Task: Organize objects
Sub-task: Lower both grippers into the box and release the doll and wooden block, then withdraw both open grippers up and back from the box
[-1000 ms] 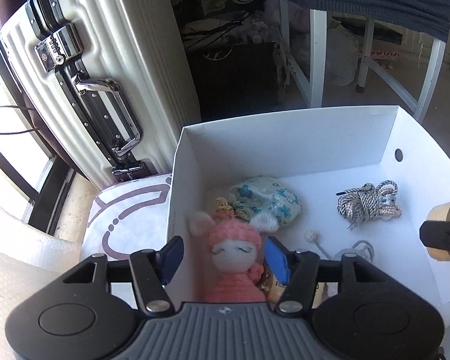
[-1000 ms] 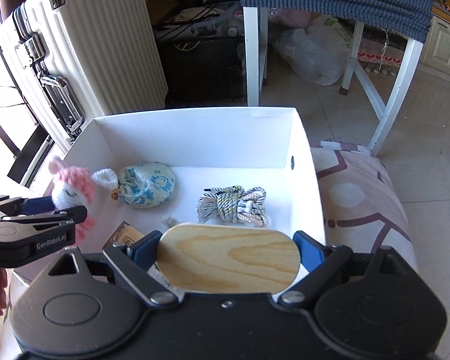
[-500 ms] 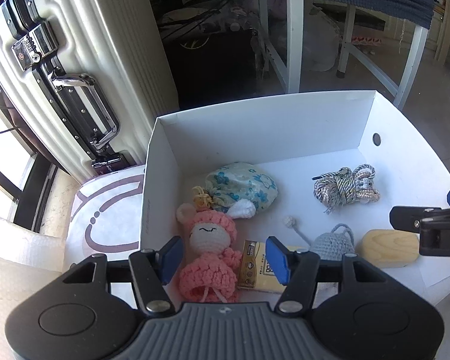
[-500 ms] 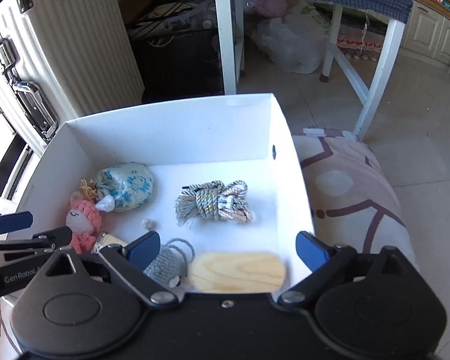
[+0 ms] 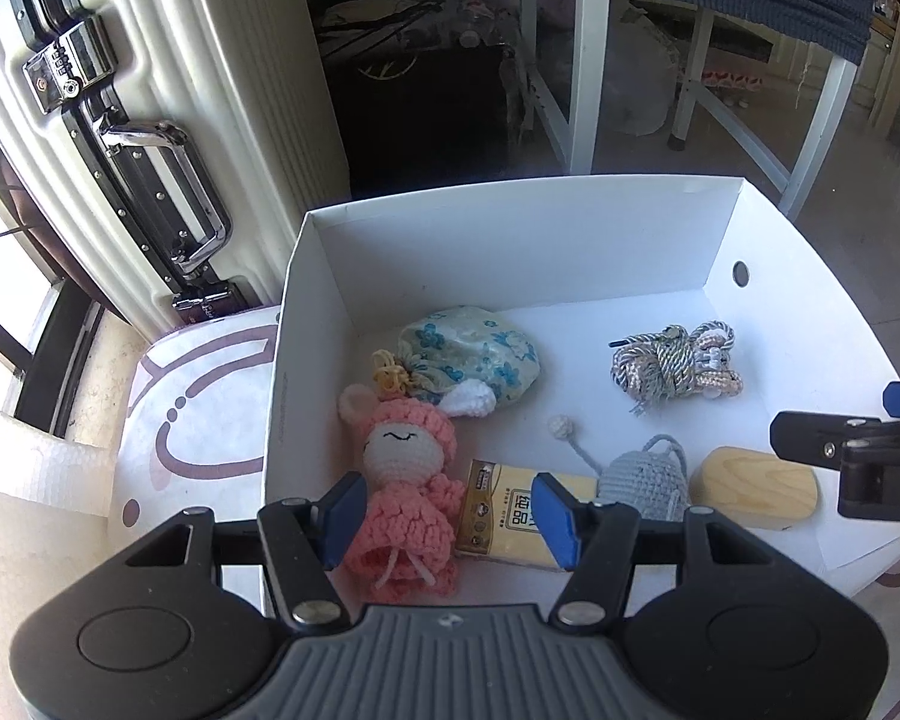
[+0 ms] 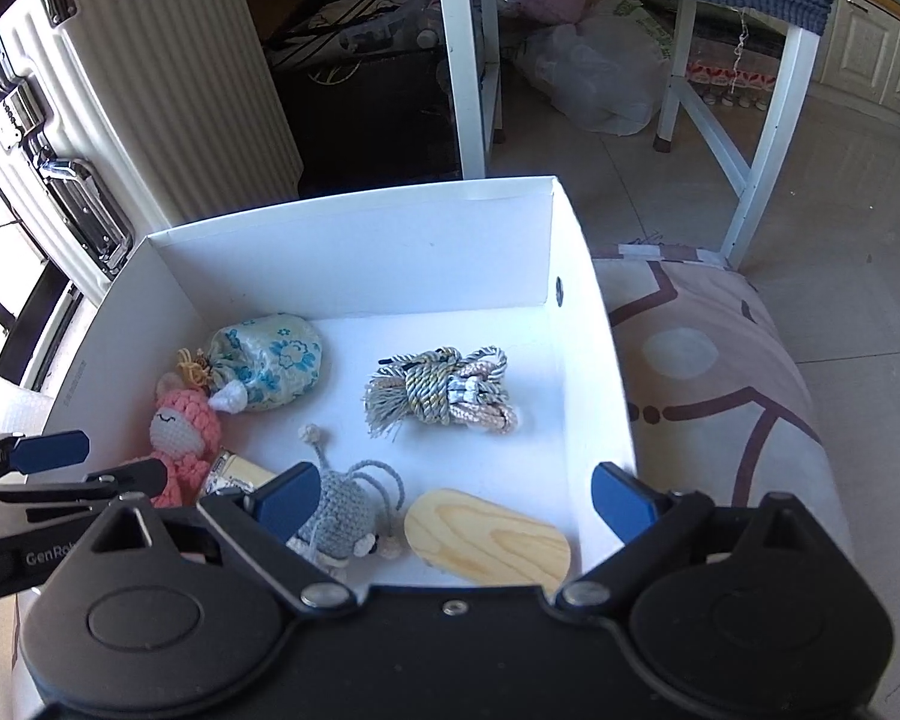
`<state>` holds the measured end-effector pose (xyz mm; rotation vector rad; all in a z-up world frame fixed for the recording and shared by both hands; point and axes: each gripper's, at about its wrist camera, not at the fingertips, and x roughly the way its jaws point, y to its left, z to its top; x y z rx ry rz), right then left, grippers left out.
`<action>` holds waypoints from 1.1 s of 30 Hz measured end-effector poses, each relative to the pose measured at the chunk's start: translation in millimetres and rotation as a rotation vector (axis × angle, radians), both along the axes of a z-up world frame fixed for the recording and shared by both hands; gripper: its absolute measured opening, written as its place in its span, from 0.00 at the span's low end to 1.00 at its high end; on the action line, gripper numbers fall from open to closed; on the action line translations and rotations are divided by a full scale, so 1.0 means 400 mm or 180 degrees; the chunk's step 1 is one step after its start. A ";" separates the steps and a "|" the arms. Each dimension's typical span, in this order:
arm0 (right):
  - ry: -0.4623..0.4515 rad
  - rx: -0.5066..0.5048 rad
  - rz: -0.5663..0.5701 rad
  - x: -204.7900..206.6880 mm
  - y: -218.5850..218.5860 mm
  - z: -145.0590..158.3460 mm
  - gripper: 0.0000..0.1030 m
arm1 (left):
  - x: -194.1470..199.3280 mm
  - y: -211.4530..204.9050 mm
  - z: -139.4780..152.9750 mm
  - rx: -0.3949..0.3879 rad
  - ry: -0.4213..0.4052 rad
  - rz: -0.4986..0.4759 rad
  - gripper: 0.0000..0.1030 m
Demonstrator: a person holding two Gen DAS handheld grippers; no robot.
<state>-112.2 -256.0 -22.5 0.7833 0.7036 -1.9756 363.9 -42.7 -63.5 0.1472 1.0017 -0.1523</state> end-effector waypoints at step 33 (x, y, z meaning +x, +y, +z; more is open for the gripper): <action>0.0320 -0.0307 0.0150 0.130 0.202 0.144 0.97 | -0.230 0.065 0.184 -0.0234 -0.0343 0.0294 0.89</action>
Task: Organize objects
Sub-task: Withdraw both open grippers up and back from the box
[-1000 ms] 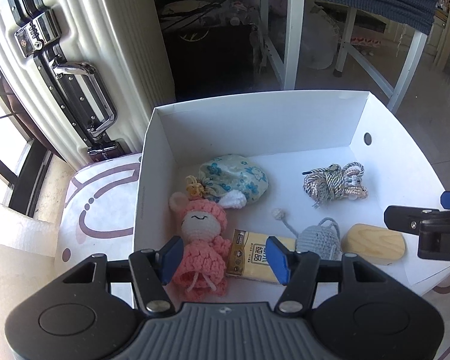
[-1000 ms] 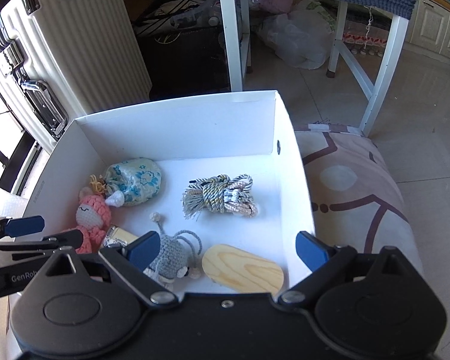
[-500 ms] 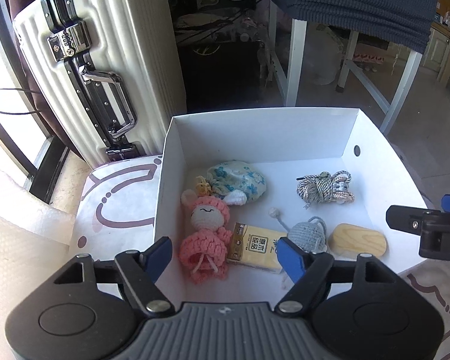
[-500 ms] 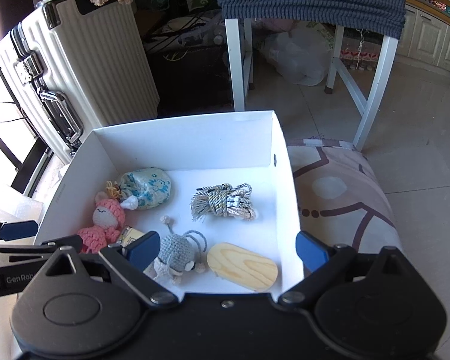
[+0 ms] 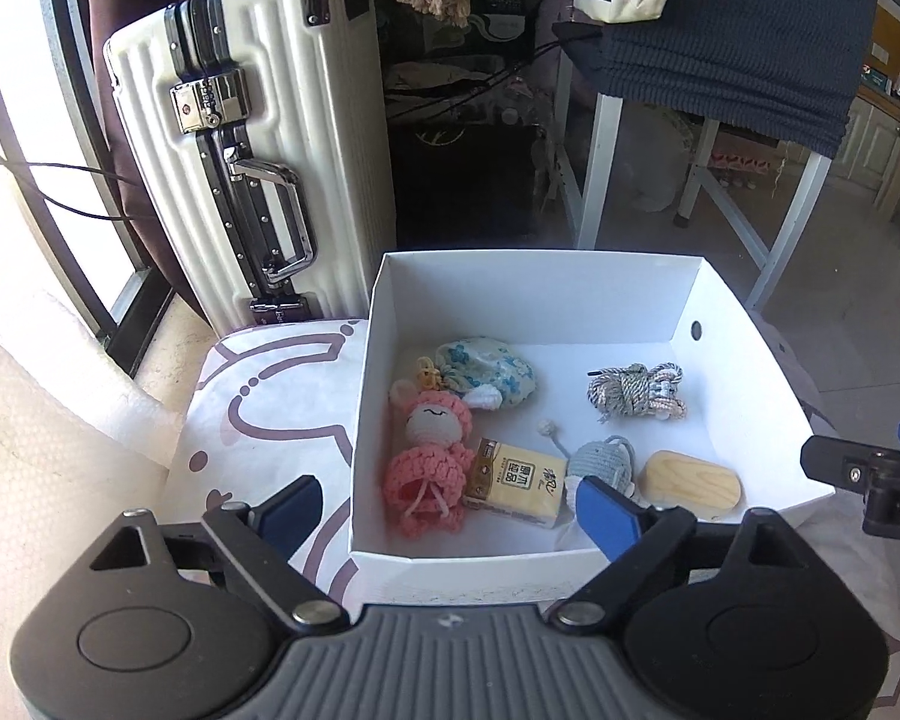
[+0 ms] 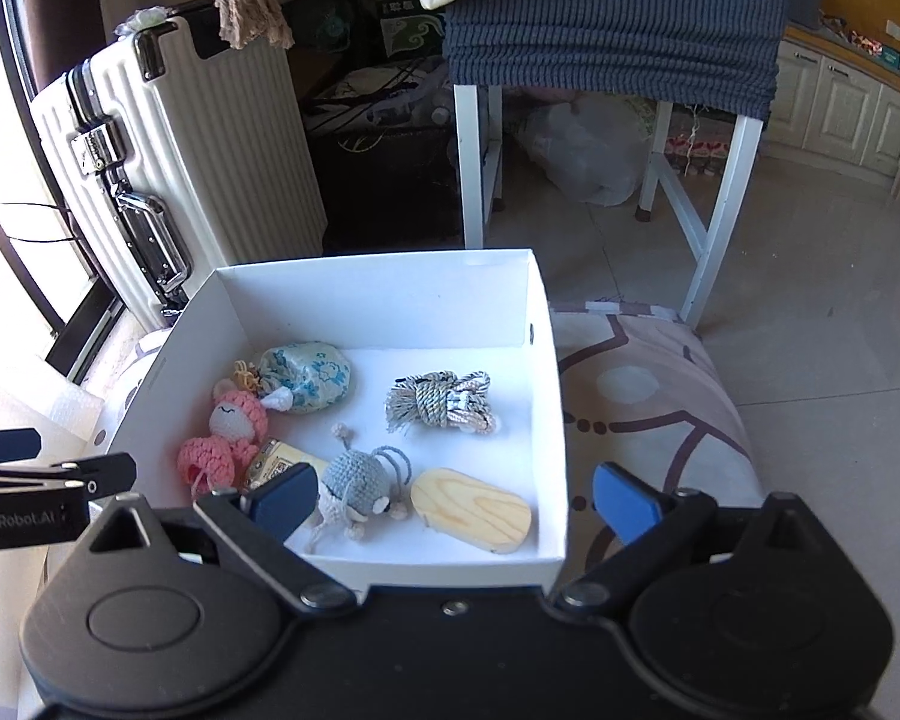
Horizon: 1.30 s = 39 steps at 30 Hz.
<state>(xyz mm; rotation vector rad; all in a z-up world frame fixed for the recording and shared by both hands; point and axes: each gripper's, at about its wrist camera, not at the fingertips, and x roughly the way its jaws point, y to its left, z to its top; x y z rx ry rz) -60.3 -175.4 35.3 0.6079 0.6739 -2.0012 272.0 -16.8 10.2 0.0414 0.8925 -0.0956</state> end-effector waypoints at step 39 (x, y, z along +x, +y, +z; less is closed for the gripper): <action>0.0094 -0.0174 -0.0012 0.064 0.163 0.020 1.00 | -0.181 0.034 0.049 0.0068 -0.0242 -0.0012 1.00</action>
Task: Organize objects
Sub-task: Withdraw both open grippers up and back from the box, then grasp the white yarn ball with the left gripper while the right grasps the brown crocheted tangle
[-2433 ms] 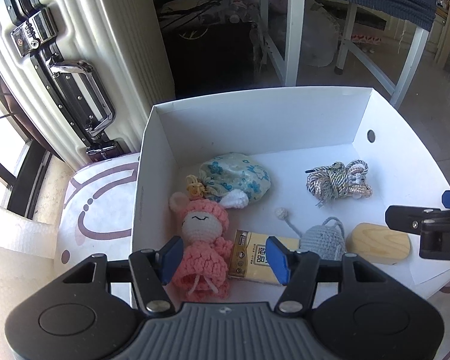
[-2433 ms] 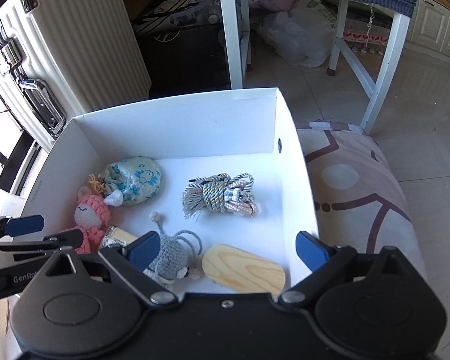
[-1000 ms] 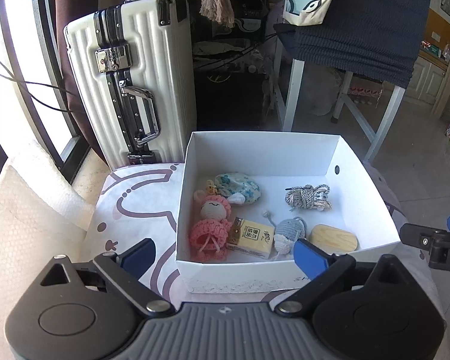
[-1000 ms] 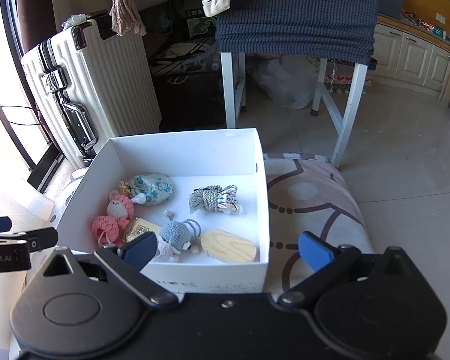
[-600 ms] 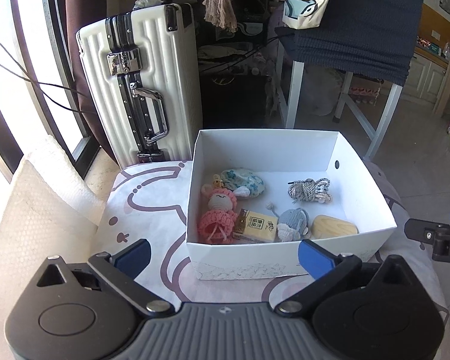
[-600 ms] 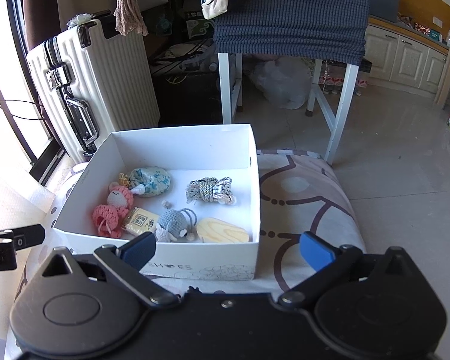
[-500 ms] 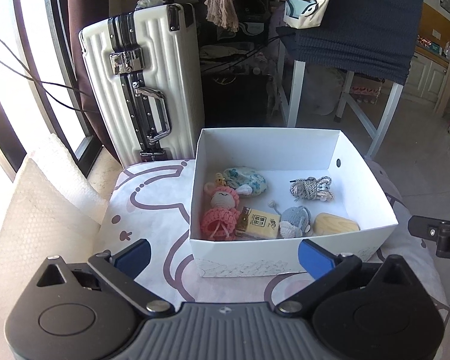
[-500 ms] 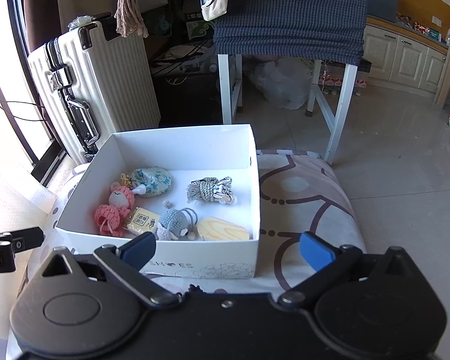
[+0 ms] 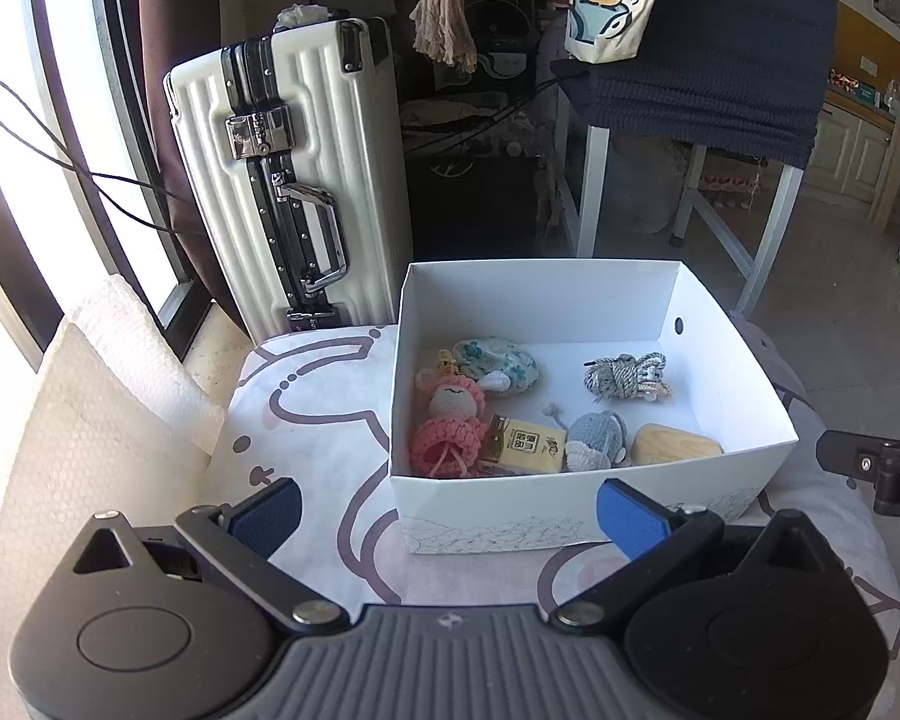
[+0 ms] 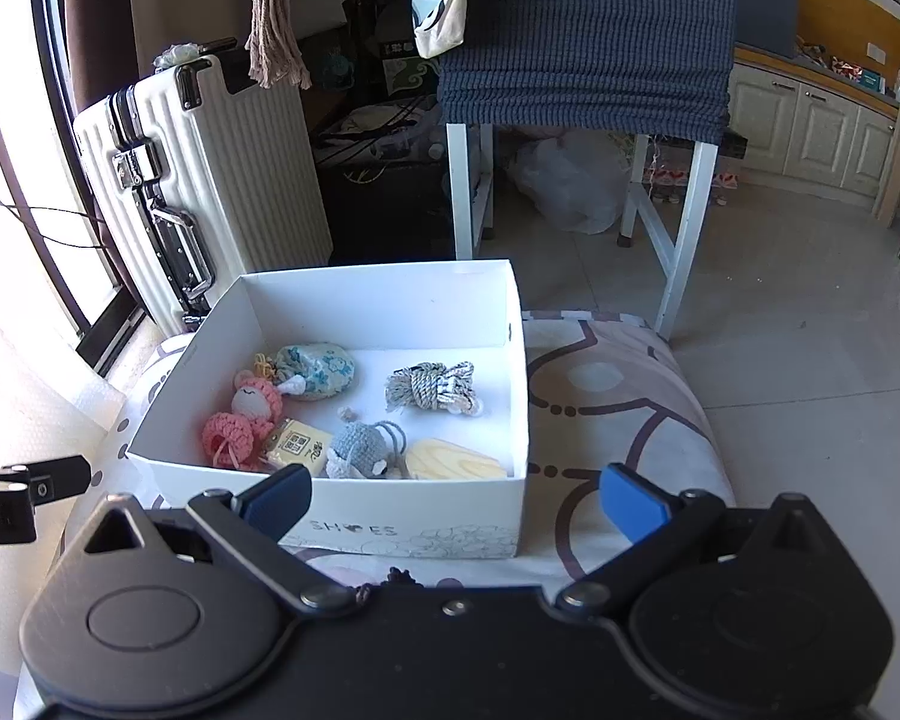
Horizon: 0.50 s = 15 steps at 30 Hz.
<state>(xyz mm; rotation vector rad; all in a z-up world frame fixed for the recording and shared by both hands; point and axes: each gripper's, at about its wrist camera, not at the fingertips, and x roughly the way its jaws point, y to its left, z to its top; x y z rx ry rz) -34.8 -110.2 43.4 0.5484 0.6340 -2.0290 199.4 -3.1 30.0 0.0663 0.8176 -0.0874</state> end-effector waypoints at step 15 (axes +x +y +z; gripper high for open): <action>-0.0328 0.0131 -0.0041 -0.045 -0.013 -0.078 1.00 | 0.005 0.027 -0.093 0.0199 0.0248 -0.0039 1.00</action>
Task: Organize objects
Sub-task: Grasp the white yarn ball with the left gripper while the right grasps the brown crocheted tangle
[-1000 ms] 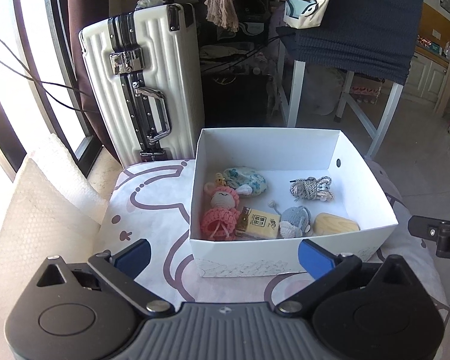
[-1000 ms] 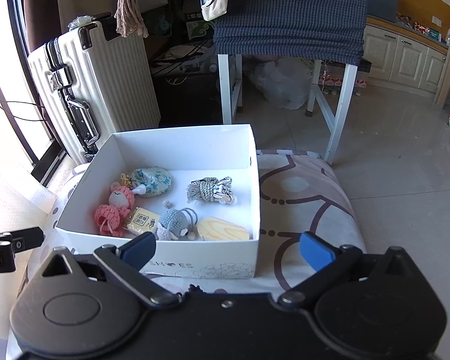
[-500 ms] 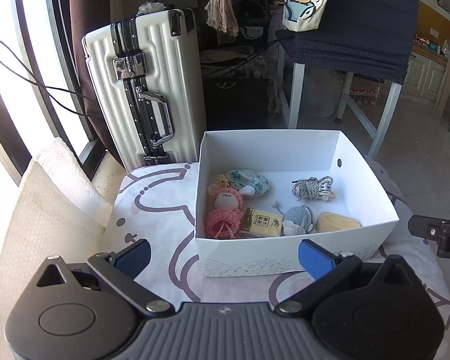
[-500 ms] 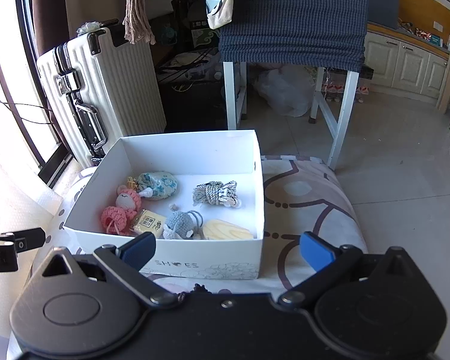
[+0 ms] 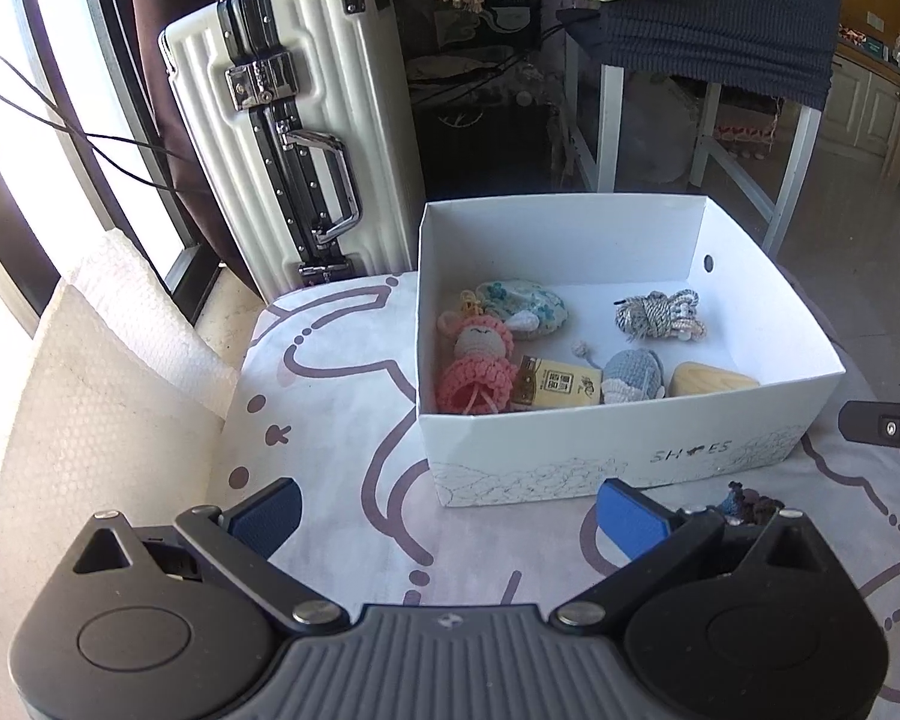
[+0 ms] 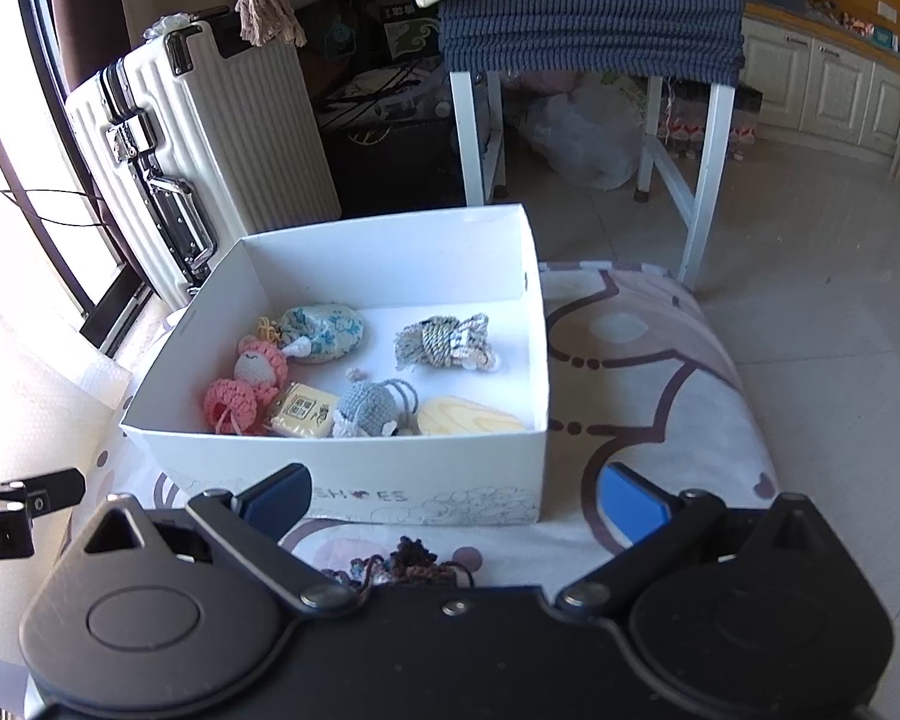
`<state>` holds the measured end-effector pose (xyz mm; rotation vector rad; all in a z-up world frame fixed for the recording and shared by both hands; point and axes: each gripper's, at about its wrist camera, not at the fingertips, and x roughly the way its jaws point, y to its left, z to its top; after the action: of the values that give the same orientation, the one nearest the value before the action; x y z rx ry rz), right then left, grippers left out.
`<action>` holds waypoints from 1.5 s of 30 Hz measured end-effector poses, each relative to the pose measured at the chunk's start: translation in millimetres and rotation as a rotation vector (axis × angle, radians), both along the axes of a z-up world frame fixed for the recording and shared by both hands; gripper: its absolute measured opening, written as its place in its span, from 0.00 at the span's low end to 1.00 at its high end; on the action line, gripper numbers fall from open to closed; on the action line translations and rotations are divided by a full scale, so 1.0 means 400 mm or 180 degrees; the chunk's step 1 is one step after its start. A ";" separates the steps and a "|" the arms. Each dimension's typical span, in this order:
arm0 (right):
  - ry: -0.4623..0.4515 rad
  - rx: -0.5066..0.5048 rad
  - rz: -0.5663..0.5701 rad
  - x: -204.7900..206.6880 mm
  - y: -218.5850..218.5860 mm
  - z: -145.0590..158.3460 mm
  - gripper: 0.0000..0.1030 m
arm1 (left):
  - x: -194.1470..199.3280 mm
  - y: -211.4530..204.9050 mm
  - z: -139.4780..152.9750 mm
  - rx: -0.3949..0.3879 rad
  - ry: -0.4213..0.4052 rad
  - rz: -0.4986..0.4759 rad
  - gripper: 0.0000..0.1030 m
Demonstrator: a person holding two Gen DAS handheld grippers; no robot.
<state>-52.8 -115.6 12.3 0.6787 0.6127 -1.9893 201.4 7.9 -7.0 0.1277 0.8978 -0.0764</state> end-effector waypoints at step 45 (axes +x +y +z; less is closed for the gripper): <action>-0.1605 0.0499 -0.1169 -0.090 -0.133 -0.305 0.78 | -0.103 0.048 -0.313 0.0354 0.1289 -0.1273 0.79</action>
<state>-88.7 -168.8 -109.5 1.4172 0.3530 -1.9921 160.4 27.2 -132.3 0.4054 1.2712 -0.4370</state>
